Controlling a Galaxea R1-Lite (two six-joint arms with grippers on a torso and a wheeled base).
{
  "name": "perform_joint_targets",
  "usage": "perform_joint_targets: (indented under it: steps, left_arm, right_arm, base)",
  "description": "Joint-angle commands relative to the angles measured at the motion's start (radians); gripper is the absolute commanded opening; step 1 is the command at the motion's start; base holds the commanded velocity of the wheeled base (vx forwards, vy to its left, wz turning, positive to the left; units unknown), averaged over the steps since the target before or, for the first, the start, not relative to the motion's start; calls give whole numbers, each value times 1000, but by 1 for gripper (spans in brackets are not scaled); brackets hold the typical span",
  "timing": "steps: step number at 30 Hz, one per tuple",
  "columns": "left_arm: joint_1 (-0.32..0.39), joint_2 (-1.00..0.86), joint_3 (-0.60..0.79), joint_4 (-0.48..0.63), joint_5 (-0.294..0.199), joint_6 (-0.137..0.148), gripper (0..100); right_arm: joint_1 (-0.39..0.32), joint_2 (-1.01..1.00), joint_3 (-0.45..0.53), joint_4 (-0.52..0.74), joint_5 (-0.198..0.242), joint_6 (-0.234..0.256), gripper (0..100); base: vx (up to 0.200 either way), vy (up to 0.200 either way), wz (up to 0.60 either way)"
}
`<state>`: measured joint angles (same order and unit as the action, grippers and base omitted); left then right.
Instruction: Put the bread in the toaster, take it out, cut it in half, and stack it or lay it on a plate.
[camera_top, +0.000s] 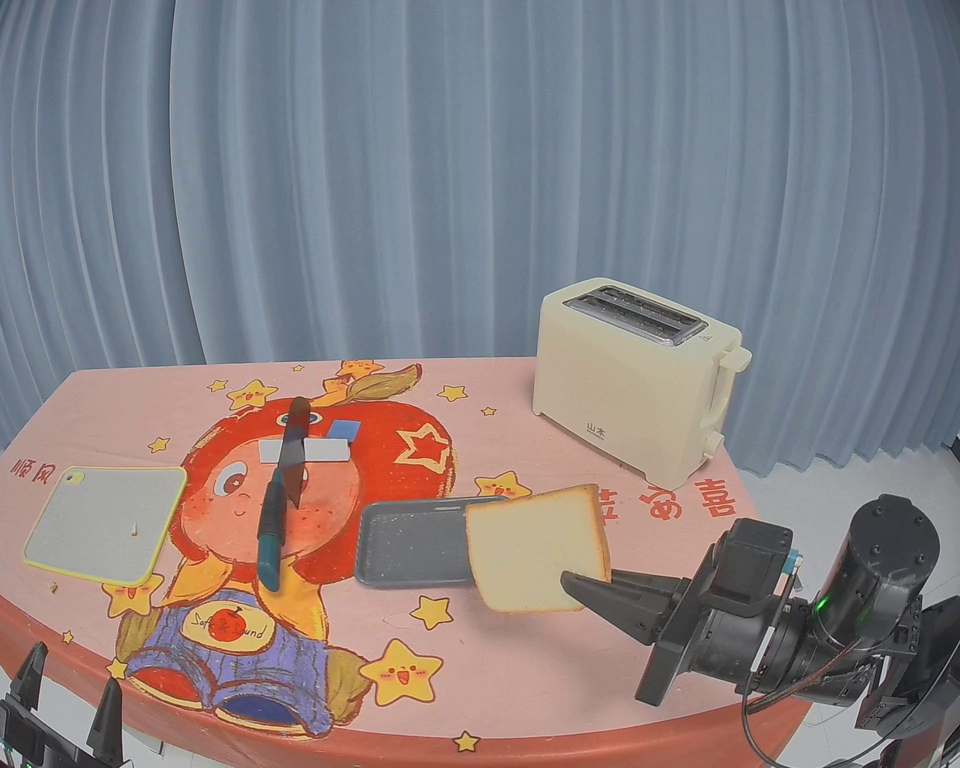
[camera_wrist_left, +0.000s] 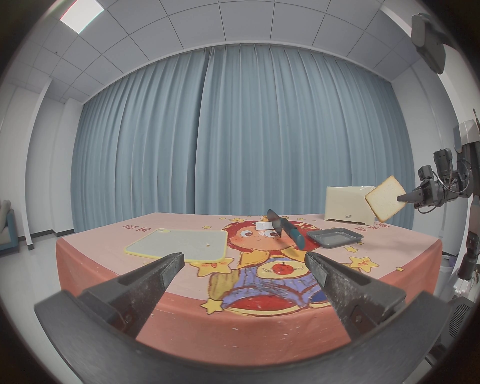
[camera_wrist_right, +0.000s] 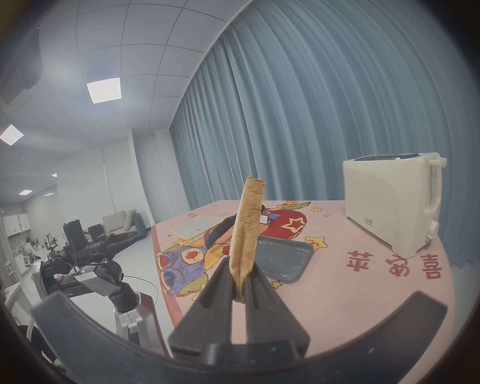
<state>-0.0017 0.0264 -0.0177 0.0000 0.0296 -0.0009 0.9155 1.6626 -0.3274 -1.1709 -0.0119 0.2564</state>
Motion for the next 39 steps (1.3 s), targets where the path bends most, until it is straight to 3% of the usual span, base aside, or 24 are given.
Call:
perform_joint_targets:
  steps: [1,5,29,39]
  left_arm:
    - [0,1,18,0,1,-1,100]
    - [0,1,18,0,1,-1,100]
    - [0,1,18,0,0,1,100]
    - [0,1,18,0,1,1,100]
  right_arm:
    - [2,2,1,0,0,0,0]
    - [6,8,4,0,0,0,0]
    - [6,-27,2,0,1,6,0]
    - [3,-26,4,0,1,6,0]
  base:
    - [0,-200,0]
    - [0,-200,0]
    - [0,0,0]
    - [0,180,0]
